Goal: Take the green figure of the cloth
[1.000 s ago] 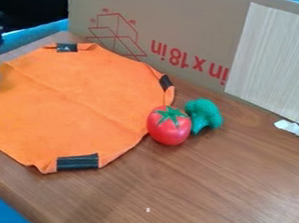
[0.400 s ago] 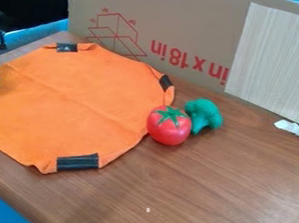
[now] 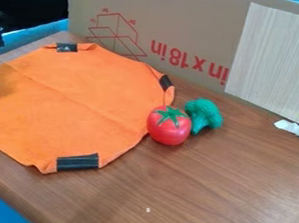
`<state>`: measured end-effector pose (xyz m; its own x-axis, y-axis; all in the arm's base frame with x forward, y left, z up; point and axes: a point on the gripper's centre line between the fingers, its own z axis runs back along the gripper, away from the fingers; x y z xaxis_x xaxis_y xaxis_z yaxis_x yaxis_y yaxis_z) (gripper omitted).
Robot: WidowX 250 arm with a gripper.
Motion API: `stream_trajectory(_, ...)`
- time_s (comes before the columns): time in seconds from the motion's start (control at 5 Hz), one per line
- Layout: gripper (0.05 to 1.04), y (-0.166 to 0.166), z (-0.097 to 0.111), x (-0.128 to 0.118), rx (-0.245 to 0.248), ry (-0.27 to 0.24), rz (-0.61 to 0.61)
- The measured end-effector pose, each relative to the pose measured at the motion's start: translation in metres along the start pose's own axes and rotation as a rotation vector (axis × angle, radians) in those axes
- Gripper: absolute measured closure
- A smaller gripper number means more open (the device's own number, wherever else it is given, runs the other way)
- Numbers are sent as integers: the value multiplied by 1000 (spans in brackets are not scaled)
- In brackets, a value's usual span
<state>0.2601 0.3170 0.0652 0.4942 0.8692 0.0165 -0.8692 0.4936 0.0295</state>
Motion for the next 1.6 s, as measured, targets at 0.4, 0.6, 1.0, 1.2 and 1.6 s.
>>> stream_trajectory(0.4,981,-2,21,-16,20,-4,-7)
stream_trajectory(0.6,981,-10,24,-40,39,15,-49)
stream_trajectory(1.0,981,-29,30,-93,60,17,-131)
stream_trajectory(1.2,981,-39,31,-115,71,36,-151)
stream_trajectory(1.6,981,-68,27,-155,118,56,-183)
